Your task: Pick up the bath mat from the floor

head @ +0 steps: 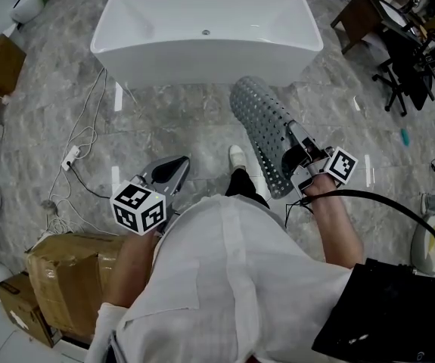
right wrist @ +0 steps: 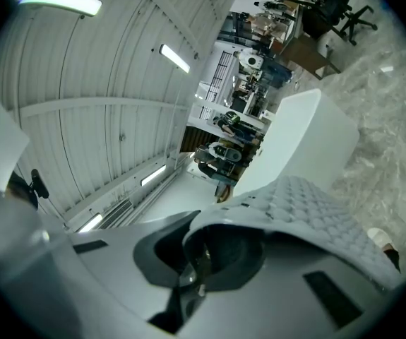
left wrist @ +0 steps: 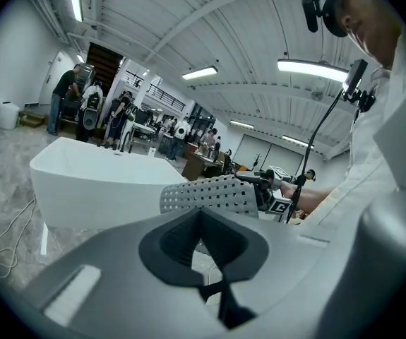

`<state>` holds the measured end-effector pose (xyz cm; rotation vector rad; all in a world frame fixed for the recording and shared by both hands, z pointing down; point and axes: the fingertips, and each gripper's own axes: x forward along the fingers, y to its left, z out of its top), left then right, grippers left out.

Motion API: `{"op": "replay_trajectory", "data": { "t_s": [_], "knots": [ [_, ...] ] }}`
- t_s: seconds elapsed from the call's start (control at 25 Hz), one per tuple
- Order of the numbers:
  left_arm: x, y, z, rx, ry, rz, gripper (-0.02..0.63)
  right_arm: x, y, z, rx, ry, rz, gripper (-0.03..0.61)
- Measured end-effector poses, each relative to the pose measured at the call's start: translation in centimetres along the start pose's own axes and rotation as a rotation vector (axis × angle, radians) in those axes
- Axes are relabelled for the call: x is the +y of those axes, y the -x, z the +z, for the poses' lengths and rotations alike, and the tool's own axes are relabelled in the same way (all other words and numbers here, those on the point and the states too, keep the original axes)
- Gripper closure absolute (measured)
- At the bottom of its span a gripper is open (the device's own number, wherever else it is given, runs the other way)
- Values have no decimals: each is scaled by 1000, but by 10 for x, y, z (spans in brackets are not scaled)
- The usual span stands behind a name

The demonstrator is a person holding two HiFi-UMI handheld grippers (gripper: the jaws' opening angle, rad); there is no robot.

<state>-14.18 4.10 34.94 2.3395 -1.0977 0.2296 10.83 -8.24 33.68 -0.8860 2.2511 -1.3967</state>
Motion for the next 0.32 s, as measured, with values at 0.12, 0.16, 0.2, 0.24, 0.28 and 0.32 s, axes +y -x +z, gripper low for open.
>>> {"op": "replay_trajectory", "data": {
  "t_s": [0.12, 0.16, 0.2, 0.24, 0.28, 0.32],
  "knots": [
    [3, 0, -1, 0, 8, 6, 607, -2, -2, 1, 2, 3, -2, 563],
    [4, -2, -1, -1, 12, 7, 607, -4, -3, 2, 4, 4, -3, 563],
    [4, -3, -1, -2, 16, 7, 607, -5, -3, 3, 5, 3, -3, 563],
    [3, -4, -1, -1, 18, 7, 607, -6, -4, 4, 5, 1, -2, 563],
    [3, -6, 0, 0, 20, 7, 607, -7, -4, 5, 6, -1, -1, 563],
    [3, -7, 0, 1, 21, 7, 607, -8, -5, 6, 6, -3, 0, 563]
  ]
}}
